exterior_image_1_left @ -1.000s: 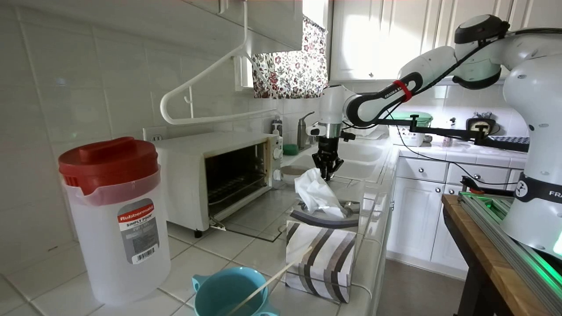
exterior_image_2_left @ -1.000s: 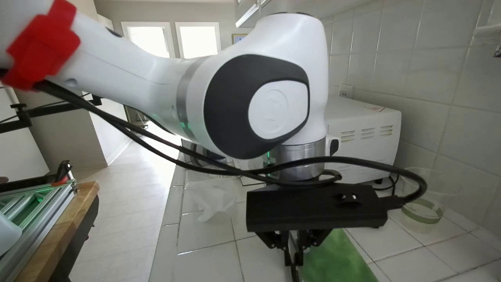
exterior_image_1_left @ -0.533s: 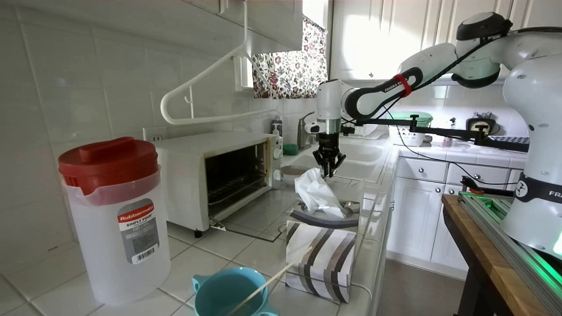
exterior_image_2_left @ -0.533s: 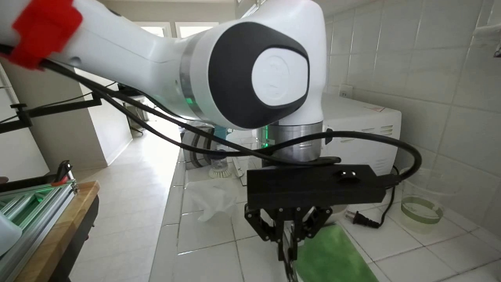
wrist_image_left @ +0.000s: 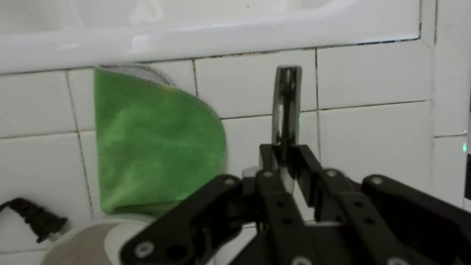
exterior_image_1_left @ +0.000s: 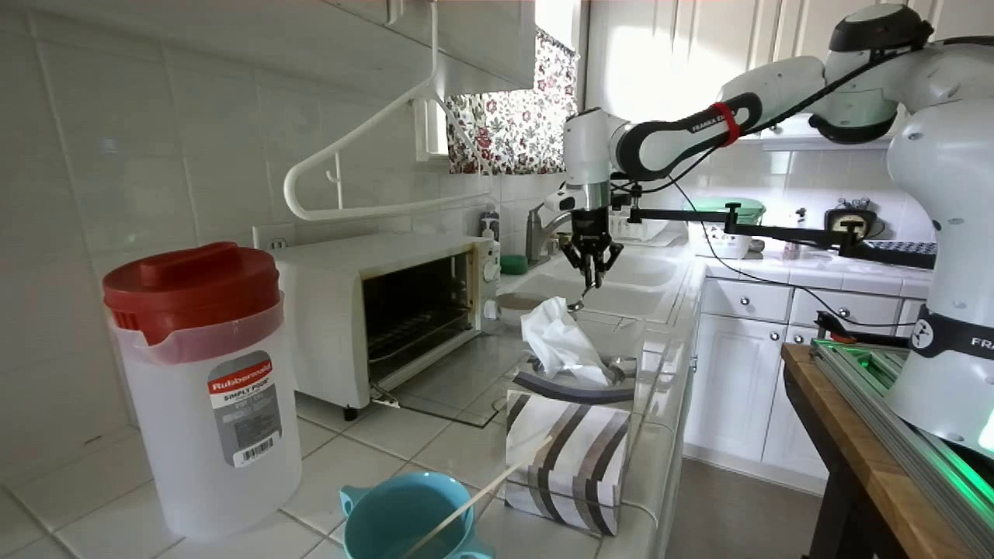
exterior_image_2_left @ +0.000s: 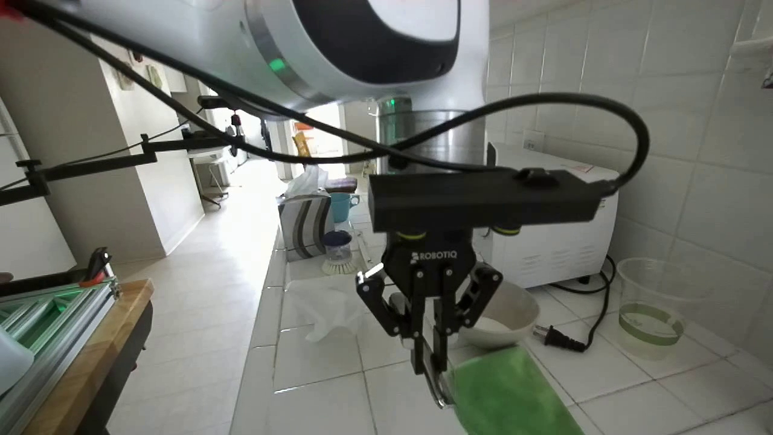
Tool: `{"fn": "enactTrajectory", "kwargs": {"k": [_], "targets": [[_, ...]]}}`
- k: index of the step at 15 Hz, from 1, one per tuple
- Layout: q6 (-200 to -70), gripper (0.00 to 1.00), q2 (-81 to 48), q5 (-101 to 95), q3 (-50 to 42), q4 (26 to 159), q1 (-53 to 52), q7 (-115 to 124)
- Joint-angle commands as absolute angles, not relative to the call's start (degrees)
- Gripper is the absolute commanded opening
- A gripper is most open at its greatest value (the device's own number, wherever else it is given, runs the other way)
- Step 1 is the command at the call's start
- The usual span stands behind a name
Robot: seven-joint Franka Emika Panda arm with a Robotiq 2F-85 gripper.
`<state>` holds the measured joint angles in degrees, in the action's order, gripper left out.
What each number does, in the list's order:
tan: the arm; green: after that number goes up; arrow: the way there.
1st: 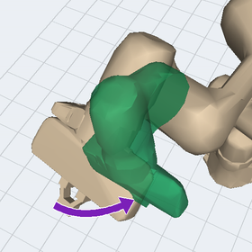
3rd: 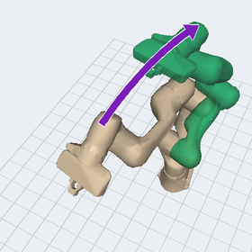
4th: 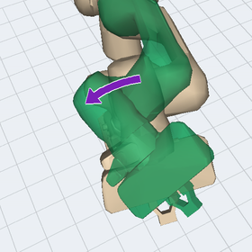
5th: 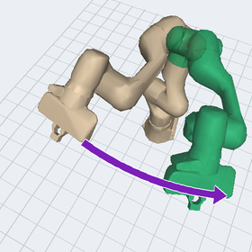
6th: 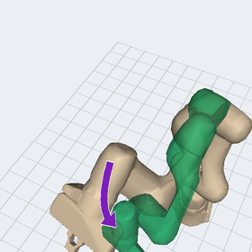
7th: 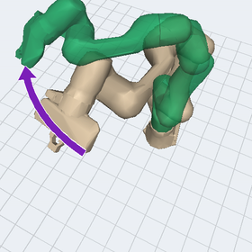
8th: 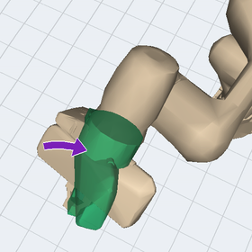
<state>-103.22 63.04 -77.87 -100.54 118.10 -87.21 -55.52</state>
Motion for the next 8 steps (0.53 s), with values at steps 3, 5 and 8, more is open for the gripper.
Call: {"fn": "enactTrajectory", "kwargs": {"k": [3, 5, 8], "targets": [[-97.4, 0.05, 59.6, -76.6, -95.3, 120.5, -83.5, -59.7], [-95.6, 0.05, 58.5, -77.0, -94.3, 120.1, -83.1, -60.4], [-93.6, 0.05, 56.7, -77.3, -93.4, 119.2, -83.0, -61.8]]}}
